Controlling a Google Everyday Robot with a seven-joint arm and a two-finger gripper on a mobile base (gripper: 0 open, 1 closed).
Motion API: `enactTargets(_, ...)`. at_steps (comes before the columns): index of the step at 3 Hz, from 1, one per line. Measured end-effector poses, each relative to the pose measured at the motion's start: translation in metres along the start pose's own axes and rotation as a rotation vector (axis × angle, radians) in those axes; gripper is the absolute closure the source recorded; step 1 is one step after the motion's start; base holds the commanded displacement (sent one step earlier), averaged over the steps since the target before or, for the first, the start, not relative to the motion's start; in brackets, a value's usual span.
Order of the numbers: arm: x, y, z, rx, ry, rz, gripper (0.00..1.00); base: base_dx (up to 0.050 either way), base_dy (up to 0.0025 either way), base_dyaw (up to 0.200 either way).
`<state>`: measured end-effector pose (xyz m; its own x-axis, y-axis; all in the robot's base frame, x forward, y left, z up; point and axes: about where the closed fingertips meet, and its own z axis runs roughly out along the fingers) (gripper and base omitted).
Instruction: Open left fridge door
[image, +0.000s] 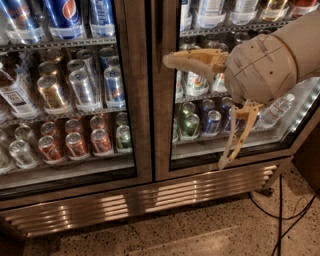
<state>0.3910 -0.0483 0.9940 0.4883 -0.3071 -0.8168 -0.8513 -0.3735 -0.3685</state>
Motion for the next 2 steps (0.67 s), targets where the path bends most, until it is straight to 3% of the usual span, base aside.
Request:
enactTargets(1, 0.0, 0.0, 0.0, 0.0, 0.0, 0.0, 0.0, 0.0, 0.0, 0.0)
enactTargets(2, 0.0047, -0.0029, 0.0029, -0.006, -0.069, 0.035, 0.0, 0.0, 0.0, 0.0)
